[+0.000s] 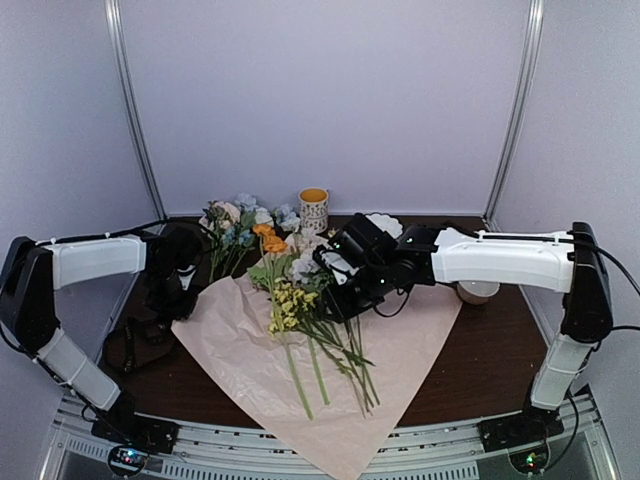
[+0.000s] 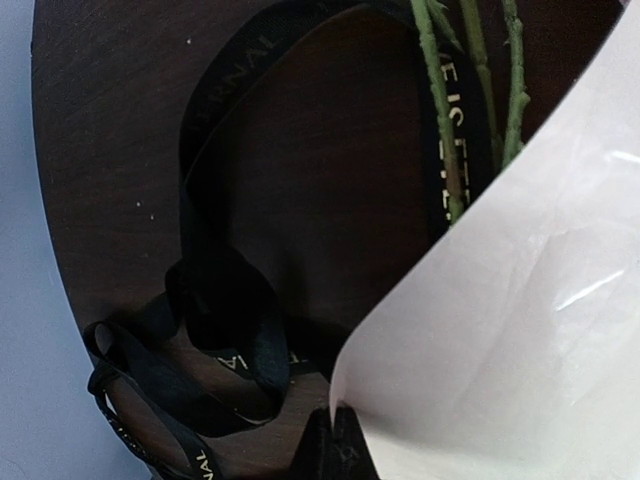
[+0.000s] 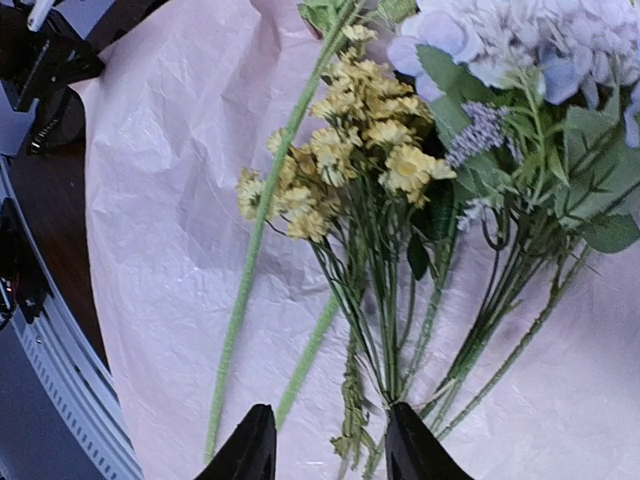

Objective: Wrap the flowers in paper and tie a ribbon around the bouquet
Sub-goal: Place the left corner of the flattened wrapping paper at the center of the board.

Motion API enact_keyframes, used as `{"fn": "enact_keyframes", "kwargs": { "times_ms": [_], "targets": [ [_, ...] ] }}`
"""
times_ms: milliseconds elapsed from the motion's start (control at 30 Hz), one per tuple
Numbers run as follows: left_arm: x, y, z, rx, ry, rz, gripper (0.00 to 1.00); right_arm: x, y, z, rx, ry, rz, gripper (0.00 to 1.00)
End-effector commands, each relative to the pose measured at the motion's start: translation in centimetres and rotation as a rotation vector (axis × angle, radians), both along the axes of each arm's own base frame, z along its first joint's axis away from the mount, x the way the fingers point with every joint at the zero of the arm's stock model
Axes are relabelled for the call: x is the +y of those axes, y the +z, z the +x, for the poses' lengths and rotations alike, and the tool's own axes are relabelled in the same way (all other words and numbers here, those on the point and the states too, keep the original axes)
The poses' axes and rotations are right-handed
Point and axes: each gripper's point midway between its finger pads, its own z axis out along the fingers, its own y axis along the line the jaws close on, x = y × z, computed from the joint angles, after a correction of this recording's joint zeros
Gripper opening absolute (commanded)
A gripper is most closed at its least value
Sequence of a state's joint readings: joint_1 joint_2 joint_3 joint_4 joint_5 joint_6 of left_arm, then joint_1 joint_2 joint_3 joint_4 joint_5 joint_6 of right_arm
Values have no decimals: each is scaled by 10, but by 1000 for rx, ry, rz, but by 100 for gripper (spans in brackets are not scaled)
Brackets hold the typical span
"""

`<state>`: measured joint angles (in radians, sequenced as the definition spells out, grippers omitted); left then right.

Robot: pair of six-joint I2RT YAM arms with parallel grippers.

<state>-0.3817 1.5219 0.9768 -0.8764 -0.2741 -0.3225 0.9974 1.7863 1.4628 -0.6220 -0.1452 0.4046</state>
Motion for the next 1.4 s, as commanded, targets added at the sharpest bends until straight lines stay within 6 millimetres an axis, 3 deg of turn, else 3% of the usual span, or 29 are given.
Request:
{"fn": "enact_keyframes", "kwargs": {
  "times_ms": [0, 333, 600, 967, 1000, 1167, 1300, 1367],
  "targets": [
    [5, 4, 18, -42, -10, 35, 0, -56, -47, -1, -13, -46, -243, 38],
    [9, 12, 33, -48, -10, 32, 0, -92, -59, -3, -2, -100, -289, 37],
    [3, 25, 29, -79, -27, -20, 0, -110, -74, -1, 27, -132, -327, 37],
    [-10, 31, 25, -69, -54, -94, 0, -126, -70, -9, 31, -92, -363, 40],
    [-9, 32, 24, -71, -54, -90, 2, -126, -70, -12, 36, -84, -355, 41],
    [-7, 46, 28, -117, -49, -84, 44, -128, -78, -22, 85, -71, -355, 43],
    [-15, 74, 28, -205, -114, -77, 60, -126, -88, -26, 121, -80, -343, 43],
    [-34, 92, 22, -260, -221, -73, 63, -124, -88, -30, 139, -77, -317, 43]
  ]
}}
